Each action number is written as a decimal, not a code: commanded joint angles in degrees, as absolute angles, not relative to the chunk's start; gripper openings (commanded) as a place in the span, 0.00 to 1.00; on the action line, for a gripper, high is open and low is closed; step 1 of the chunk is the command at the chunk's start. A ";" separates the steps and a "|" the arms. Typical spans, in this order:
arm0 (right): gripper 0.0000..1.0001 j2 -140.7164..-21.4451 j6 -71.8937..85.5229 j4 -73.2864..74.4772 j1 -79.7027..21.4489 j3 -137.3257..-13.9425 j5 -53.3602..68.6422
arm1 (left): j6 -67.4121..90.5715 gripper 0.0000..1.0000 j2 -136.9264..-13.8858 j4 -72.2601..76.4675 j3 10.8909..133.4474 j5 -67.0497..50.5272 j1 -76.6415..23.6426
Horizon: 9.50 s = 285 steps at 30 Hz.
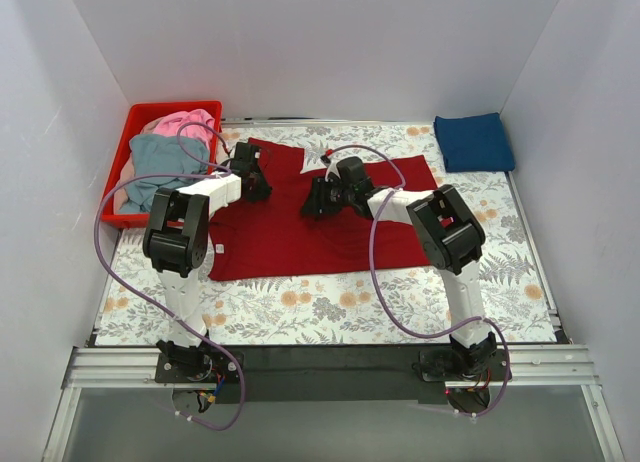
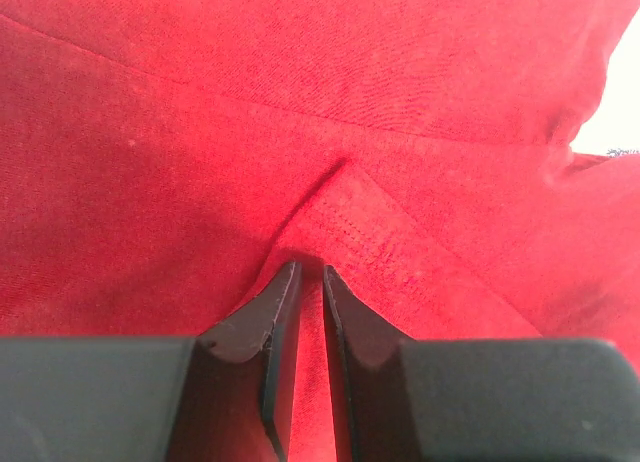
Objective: Fold and stack the t-shirts
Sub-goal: Fold the tshirt
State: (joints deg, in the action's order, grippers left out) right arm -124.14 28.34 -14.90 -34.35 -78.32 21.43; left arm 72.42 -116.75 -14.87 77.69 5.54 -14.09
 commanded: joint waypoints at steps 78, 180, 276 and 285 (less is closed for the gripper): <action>0.62 -79.08 17.41 9.67 -2.63 -48.85 9.67 | 73.57 0.27 -91.04 -28.22 60.02 2.19 -9.67; 0.45 -124.01 -8.88 12.13 5.89 -86.57 19.86 | 56.42 0.00 -119.27 -21.18 75.41 9.14 -9.84; 0.01 -86.13 14.94 -1.93 15.29 -42.89 2.55 | 68.29 0.00 -83.14 -20.56 46.06 4.75 -5.62; 0.01 -89.47 14.32 -1.85 15.38 -42.89 3.95 | 68.82 0.00 -86.48 -23.20 46.14 3.87 -5.62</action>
